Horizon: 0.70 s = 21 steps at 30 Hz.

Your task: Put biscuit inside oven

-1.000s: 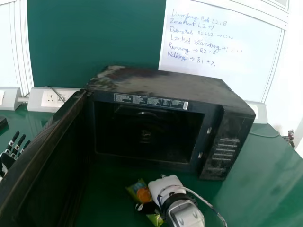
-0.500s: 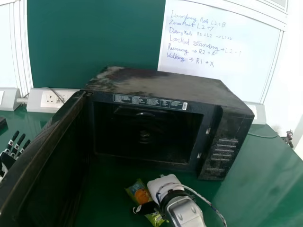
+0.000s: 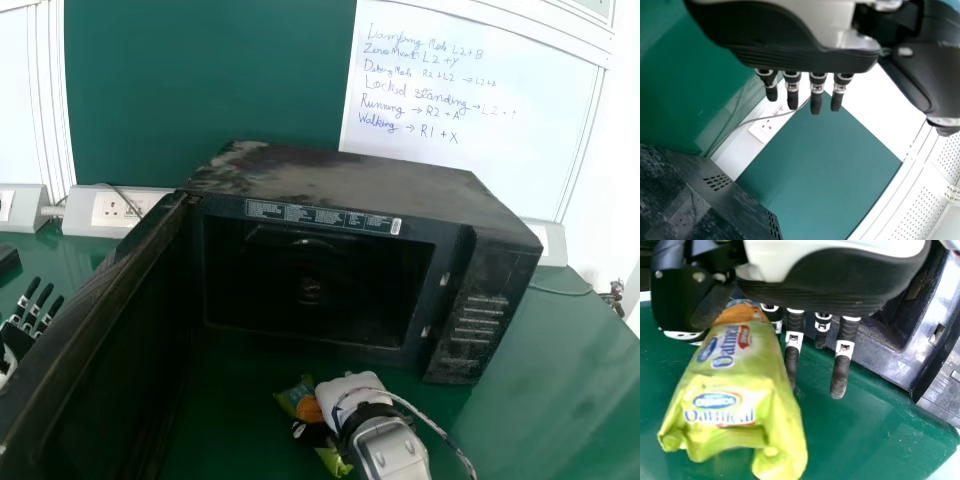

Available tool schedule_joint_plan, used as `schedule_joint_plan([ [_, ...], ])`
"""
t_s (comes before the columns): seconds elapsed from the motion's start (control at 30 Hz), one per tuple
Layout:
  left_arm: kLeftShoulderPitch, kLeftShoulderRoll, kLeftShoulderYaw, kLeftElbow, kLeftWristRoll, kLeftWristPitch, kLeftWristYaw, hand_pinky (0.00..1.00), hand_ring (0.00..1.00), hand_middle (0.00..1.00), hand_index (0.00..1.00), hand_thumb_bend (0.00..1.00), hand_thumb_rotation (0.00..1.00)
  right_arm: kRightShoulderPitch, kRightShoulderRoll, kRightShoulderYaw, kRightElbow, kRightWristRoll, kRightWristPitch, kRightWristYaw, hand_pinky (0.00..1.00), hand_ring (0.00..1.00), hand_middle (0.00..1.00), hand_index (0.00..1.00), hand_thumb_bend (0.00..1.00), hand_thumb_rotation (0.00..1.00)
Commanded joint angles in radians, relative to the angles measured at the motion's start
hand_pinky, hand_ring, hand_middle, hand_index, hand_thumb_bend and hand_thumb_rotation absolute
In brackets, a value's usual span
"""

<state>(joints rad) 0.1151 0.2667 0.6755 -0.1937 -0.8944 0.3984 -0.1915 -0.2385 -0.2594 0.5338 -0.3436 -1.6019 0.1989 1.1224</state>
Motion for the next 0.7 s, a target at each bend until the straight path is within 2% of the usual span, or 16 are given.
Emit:
schedule_joint_plan([
  [0.0, -0.001, -0.005, -0.012, -0.015, -0.010, 0.008, 0.011, 0.85, 0.90, 0.91, 0.96, 0.83, 0.26, 0.071, -0.005, 0.019, 0.048, 0.031, -0.012, 0.047, 0.50, 0.58, 0.65, 0.68, 0.64, 0.11],
  [0.07, -0.001, -0.004, -0.012, -0.014, -0.014, 0.010, 0.011, 0.84, 0.90, 0.91, 0.96, 0.83, 0.26, 0.072, -0.013, 0.015, 0.041, 0.041, -0.020, 0.037, 0.53, 0.60, 0.66, 0.67, 0.63, 0.10],
  [0.23, -0.001, -0.003, -0.011, -0.012, -0.020, 0.010, 0.008, 0.85, 0.91, 0.92, 0.97, 0.83, 0.25, 0.072, -0.016, 0.004, 0.035, 0.055, -0.027, 0.036, 0.53, 0.59, 0.64, 0.70, 0.62, 0.10],
  [0.4, -0.001, -0.001, -0.017, -0.010, -0.008, 0.004, 0.008, 0.85, 0.90, 0.92, 0.96, 0.84, 0.26, 0.076, -0.022, -0.010, 0.027, 0.071, -0.034, 0.018, 0.47, 0.53, 0.59, 0.67, 0.65, 0.07],
  [0.43, -0.001, 0.000, -0.018, -0.008, -0.006, 0.002, 0.006, 0.85, 0.90, 0.91, 0.96, 0.84, 0.26, 0.073, -0.021, -0.011, 0.028, 0.069, -0.033, 0.020, 0.44, 0.52, 0.58, 0.67, 0.64, 0.07],
  [0.47, -0.002, 0.000, -0.018, -0.004, -0.006, 0.000, 0.001, 0.85, 0.90, 0.91, 0.96, 0.84, 0.26, 0.071, -0.023, -0.012, 0.029, 0.071, -0.035, 0.019, 0.38, 0.47, 0.53, 0.67, 0.60, 0.04],
  [0.6, -0.006, -0.001, -0.016, 0.002, -0.010, 0.002, 0.003, 0.85, 0.90, 0.91, 0.96, 0.84, 0.25, 0.067, -0.022, -0.034, 0.010, 0.098, -0.029, 0.016, 0.12, 0.19, 0.47, 0.71, 0.56, 0.00],
  [0.67, -0.007, -0.004, -0.016, -0.001, -0.013, 0.005, 0.011, 0.85, 0.90, 0.91, 0.95, 0.85, 0.25, 0.063, -0.018, -0.050, -0.009, 0.110, -0.021, 0.024, 0.08, 0.15, 0.47, 0.72, 0.56, 0.00],
])
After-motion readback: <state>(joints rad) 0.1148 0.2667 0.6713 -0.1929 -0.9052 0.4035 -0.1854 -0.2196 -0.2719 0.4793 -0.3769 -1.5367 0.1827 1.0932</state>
